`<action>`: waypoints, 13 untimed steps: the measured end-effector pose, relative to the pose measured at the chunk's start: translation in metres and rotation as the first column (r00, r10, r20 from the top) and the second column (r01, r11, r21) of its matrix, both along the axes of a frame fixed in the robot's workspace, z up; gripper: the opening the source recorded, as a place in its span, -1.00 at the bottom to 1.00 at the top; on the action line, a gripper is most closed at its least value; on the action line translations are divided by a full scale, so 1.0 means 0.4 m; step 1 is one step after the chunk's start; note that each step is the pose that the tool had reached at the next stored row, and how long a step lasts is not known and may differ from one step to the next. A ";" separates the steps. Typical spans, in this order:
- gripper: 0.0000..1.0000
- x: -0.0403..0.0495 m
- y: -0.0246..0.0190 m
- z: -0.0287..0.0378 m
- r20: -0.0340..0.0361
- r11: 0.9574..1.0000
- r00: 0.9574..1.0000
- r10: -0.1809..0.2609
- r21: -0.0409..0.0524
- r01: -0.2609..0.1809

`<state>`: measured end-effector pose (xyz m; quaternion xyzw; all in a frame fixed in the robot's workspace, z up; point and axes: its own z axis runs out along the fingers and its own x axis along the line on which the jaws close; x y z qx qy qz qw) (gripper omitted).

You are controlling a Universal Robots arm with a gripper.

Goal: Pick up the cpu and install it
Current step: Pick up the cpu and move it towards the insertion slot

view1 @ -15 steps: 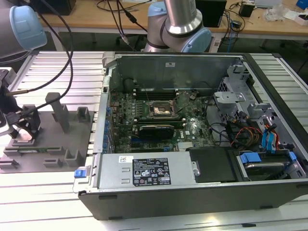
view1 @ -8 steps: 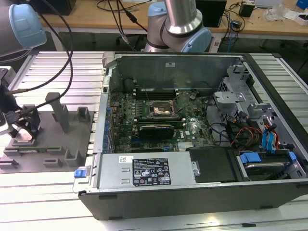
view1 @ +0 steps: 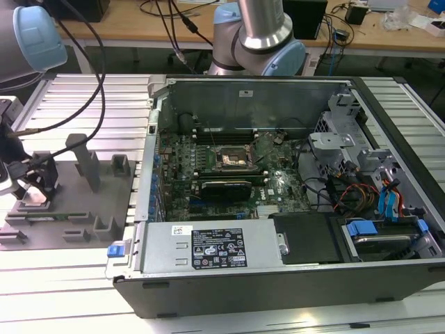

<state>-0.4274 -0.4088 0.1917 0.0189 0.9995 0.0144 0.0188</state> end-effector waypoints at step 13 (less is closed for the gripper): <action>0.23 -0.002 0.000 -0.007 0.000 1.000 1.000 0.000 0.000 0.000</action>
